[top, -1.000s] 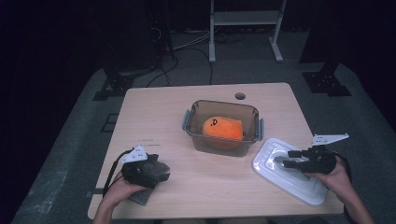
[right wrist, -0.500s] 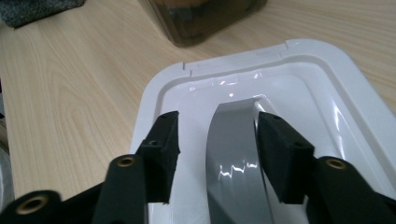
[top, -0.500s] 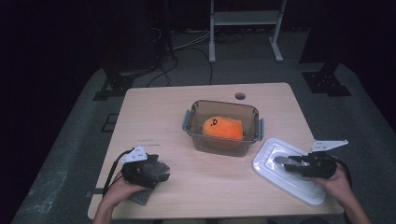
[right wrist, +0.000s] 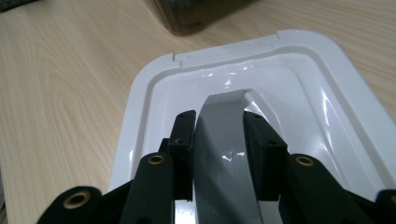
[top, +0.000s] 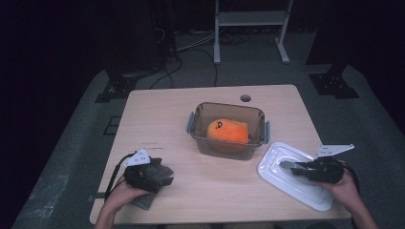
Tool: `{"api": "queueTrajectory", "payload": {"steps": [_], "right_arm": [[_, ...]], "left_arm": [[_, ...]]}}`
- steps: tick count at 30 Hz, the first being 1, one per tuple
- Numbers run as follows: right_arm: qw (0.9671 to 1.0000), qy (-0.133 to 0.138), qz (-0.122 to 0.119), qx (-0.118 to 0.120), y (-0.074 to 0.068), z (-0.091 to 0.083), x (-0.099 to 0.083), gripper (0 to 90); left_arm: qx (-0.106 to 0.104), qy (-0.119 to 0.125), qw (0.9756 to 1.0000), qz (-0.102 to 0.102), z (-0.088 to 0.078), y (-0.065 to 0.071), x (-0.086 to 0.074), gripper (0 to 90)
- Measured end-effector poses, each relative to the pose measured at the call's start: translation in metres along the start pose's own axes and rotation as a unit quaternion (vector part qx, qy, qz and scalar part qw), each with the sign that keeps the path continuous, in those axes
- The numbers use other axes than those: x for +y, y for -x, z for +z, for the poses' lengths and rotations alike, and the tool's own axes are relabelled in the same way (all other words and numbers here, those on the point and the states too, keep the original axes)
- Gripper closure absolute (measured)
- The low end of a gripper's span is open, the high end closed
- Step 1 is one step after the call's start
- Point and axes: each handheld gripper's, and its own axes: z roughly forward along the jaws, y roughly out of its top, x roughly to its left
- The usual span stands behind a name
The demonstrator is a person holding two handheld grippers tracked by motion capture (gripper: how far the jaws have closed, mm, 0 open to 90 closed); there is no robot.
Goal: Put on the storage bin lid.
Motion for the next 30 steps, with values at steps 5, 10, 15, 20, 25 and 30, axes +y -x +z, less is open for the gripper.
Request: {"api": "queueTrajectory", "payload": {"steps": [5,10,15,20,25,30], "right_arm": [[1.0000,-0.001,-0.003,0.000,-0.001,-0.001,0.000,66.3],[1.0000,0.004,-0.004,0.005,-0.001,-0.006,0.003,66.3],[0.9999,0.010,-0.006,0.005,-0.001,-0.012,0.008,66.5],[0.9999,0.010,-0.010,0.005,-0.003,-0.017,0.011,66.5],[0.9998,0.009,-0.015,0.005,-0.004,-0.021,0.014,66.6],[0.9997,0.013,-0.020,0.001,-0.006,-0.029,0.019,66.6]], "left_arm": [[-0.001,0.000,1.0000,0.001,0.000,0.000,0.000,7.3],[-0.001,0.000,1.0000,0.001,0.000,0.000,0.000,7.3],[0.000,0.001,1.0000,0.002,-0.001,0.000,0.000,7.3],[0.001,0.000,1.0000,0.001,-0.002,-0.001,0.000,7.3],[0.001,0.000,1.0000,0.000,-0.002,0.000,0.000,7.3],[0.001,0.000,1.0000,0.001,-0.002,0.000,0.000,7.3]]}}
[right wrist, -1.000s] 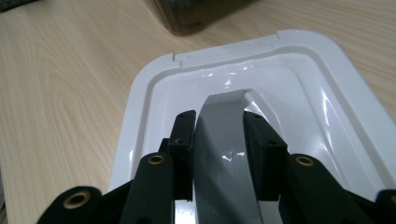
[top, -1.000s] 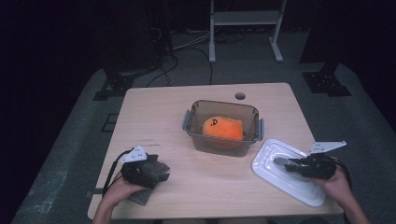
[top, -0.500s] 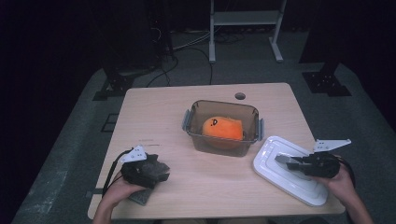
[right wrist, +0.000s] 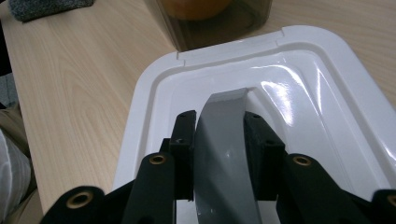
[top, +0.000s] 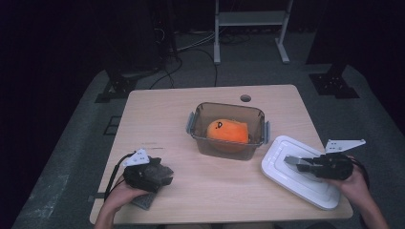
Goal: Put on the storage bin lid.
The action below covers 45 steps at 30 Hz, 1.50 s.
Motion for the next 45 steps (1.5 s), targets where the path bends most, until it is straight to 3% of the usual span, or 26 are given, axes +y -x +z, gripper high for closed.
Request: {"api": "queueTrajectory", "payload": {"steps": [24,45], "right_arm": [[0.9998,0.000,-0.022,-0.004,-0.011,-0.035,0.020,66.7],[0.9987,0.023,-0.045,0.008,-0.023,-0.062,0.049,66.7]], "left_arm": [[0.000,0.000,1.0000,0.000,0.000,0.001,0.000,7.3],[-0.001,-0.001,1.0000,-0.001,0.000,0.001,0.000,7.3]]}}
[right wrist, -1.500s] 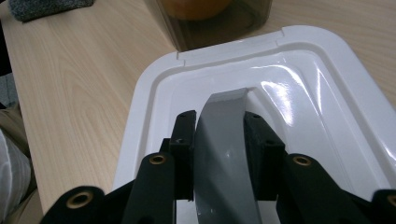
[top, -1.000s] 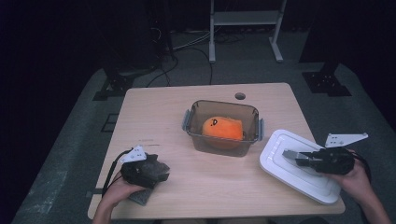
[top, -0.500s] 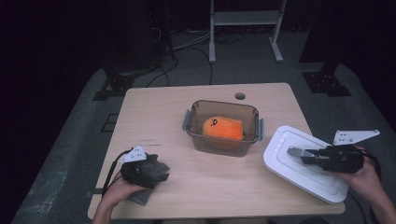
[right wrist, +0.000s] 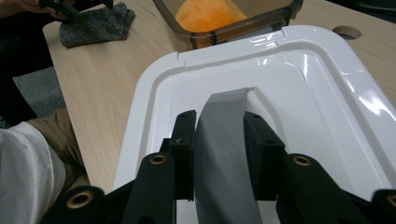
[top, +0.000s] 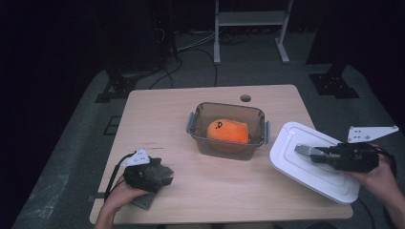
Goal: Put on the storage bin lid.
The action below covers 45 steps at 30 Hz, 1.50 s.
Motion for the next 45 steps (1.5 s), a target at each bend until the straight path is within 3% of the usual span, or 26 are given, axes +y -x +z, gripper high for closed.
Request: {"api": "queueTrajectory", "payload": {"steps": [19,45], "right_arm": [[0.9992,0.002,-0.036,0.018,-0.008,0.008,0.034,66.6],[0.9951,-0.009,-0.078,0.060,-0.004,0.061,0.099,66.6]], "left_arm": [[0.005,0.002,1.0000,-0.002,-0.001,-0.001,-0.001,5.4],[0.008,0.009,0.9999,-0.006,-0.004,-0.003,-0.001,3.0]]}}
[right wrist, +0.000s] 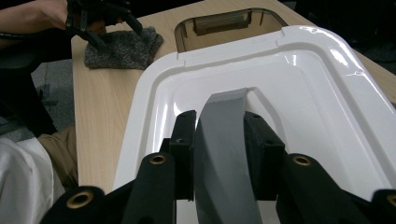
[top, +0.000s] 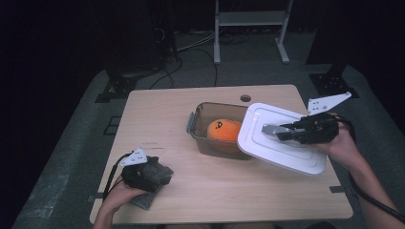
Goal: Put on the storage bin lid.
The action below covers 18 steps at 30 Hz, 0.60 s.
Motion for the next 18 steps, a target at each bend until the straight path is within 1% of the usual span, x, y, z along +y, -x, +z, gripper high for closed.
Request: {"api": "queueTrajectory", "payload": {"steps": [12,18], "right_arm": [[0.9997,-0.005,-0.014,0.020,0.007,0.022,0.025,66.6],[0.9995,-0.005,-0.016,0.027,0.011,0.034,0.036,66.6]], "left_arm": [[-0.002,0.004,1.0000,-0.003,-0.001,0.000,0.000,2.7],[-0.001,0.005,1.0000,-0.004,-0.002,-0.001,0.000,2.7]]}}
